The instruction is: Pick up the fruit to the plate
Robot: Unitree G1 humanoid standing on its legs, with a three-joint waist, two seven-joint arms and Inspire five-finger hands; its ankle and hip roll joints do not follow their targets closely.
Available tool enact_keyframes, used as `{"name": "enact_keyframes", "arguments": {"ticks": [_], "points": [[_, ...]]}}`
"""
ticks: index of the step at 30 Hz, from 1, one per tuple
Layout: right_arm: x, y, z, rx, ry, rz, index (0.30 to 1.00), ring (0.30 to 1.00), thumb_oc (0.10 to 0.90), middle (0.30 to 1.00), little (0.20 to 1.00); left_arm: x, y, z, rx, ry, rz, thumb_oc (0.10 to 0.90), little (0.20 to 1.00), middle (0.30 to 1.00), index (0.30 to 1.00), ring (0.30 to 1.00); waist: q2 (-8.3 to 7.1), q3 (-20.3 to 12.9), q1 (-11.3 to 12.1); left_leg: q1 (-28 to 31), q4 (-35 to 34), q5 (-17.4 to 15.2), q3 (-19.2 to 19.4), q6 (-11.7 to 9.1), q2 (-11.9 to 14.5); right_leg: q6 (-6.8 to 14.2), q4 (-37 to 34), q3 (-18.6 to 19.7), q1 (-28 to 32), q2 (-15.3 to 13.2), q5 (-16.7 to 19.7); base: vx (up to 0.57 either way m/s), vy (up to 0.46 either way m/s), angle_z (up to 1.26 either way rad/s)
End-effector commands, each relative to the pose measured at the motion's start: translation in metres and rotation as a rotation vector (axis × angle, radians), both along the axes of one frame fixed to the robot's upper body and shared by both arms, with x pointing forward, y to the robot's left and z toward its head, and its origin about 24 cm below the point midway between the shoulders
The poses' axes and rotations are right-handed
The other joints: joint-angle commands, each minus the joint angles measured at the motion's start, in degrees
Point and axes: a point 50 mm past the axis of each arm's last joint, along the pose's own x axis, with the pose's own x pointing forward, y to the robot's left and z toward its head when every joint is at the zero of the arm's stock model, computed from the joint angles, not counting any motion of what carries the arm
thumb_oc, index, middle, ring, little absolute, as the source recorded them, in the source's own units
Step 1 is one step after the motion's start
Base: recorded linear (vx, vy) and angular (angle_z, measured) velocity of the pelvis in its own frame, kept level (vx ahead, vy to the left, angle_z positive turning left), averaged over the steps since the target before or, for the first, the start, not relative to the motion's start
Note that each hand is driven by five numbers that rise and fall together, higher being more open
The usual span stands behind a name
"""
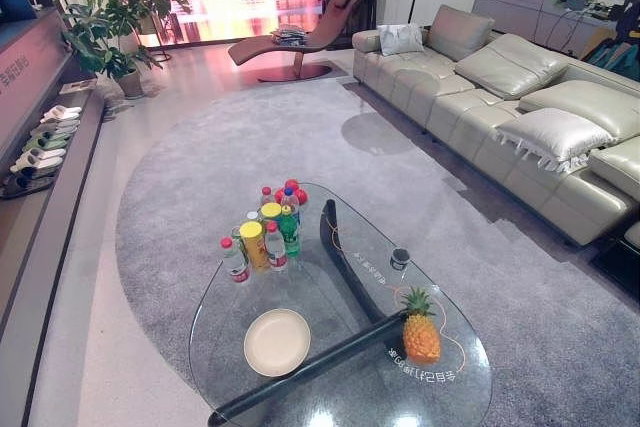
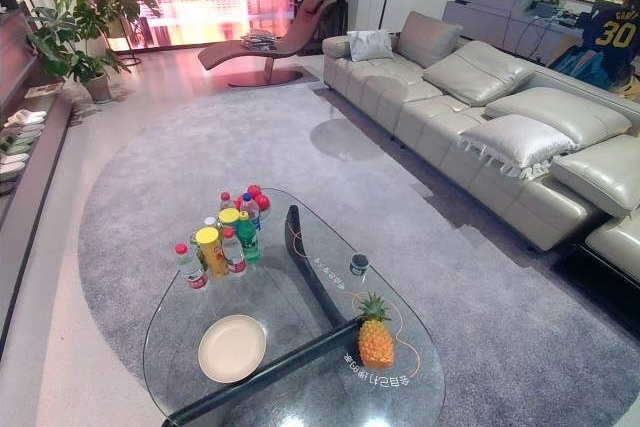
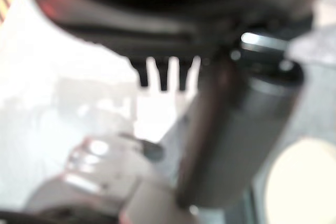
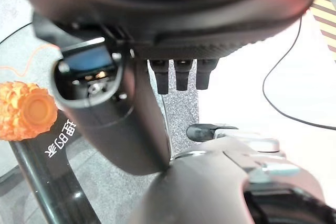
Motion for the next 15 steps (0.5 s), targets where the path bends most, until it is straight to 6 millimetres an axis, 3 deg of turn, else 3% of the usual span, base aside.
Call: {"name": "enact_keyframes", "arguments": {"ticks": [1,8,15], "points": [[0.006,0.011,-0.002,0.013,0.025,0.029,0.9,0.9,0.8,0.9,0.9,0.019,-0.017,-0.002,-0.031,0.003,-0.038,0.8,0.9,0.9,0.9,0.9,-0.25,2.18,1.1,3.31,0.35,-0.64,3.06,-0.39,1.26,3.67,0.22,-7.12,-2.74,-4.59,9.21,0.0,0.0,0.0],[0.007,0.005,-0.001,-0.068,0.01,0.008,0.9,0.9,0.8,0.9,0.9,0.021,-0.015,-0.002,-0.011,-0.002,-0.021,0.8,0.9,0.9,0.9,0.9,-0.51,2.61,0.91,3.24,0.35,-0.37,3.6,-0.4,1.25,3.62,0.22,-6.84,-3.16,-4.4,9.44,0.0,0.0,0.0],[0.022,-0.023,0.009,-0.242,-0.083,-0.124,0.9,0.9,0.8,0.9,0.9,0.025,-0.005,0.001,0.013,-0.033,0.012,0.8,0.9,0.9,0.9,0.9,-1.57,5.6,0.86,1.34,1.99,-0.31,4.52,-0.15,1.56,3.49,0.22,-5.84,-4.81,-3.84,10.26,-0.02,-0.022,-0.01]]}}
